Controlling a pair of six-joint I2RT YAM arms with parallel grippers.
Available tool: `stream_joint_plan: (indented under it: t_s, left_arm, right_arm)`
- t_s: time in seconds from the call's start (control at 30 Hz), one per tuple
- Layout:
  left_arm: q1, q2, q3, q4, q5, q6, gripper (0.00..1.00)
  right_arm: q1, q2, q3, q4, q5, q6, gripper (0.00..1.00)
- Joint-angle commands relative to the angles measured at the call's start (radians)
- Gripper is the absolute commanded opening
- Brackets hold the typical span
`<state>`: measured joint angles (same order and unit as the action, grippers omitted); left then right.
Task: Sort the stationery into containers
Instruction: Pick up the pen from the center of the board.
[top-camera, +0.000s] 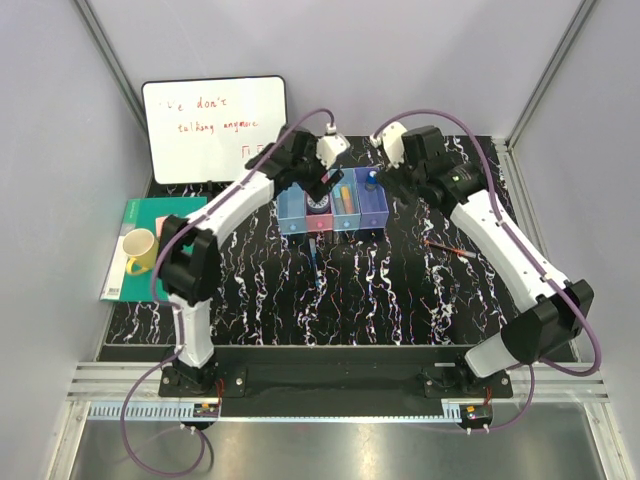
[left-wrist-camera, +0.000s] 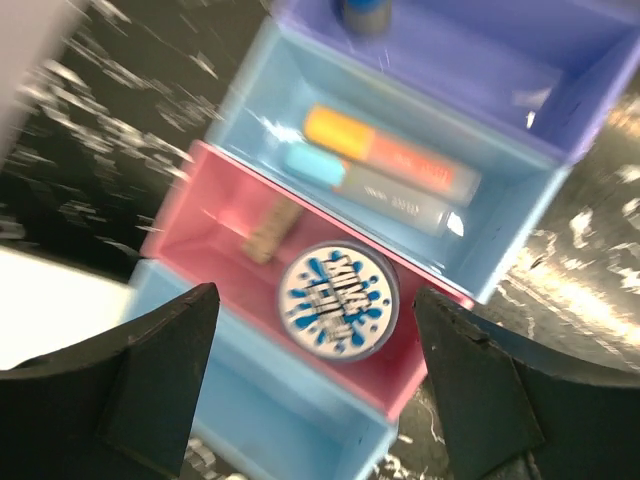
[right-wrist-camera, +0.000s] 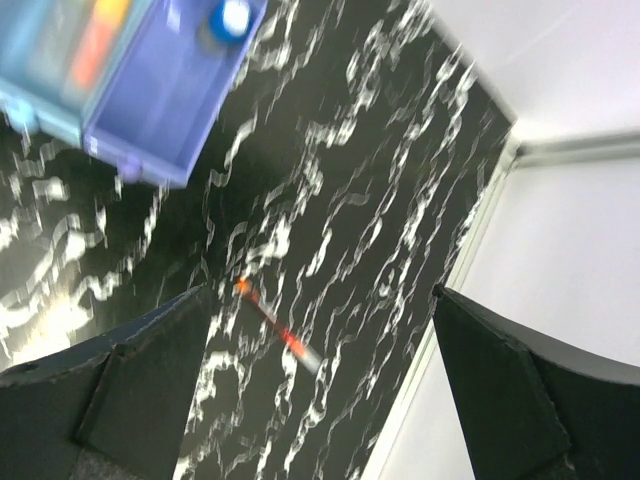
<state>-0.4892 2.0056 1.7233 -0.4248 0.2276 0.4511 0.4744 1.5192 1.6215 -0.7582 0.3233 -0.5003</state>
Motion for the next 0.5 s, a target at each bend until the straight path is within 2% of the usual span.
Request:
stream_joint_plan:
  t_s: [0.0,0.17,0.37,0.47]
  left_arm:
    - [-0.003,-0.257,-0.037,0.025,0.004,-0.026,0.86]
    - [-0.009,-0.444,-0.2,-0.084,-0.022,-0.048,0.86]
    - [-0.041,-0.591,-0.382,-0.163,-0.001,-0.117,0.84]
    - [-0.043,-0.608,-0.393,-0.192,0.016,-0.141,0.83]
  right_arm:
    - [-0.023,-0.072,-0.171,-0.004,-0.019,-0.038,0.99]
    - [-0.121,-0.116,-0.331,0.019,-0.136,-0.194,0.97]
    - [-0.339,-0.024,-0.356,0.028,-0.286,-0.303,0.96]
    - [-0.407,0.019,-0.356,0.026,-0.355,-0.388,0.96]
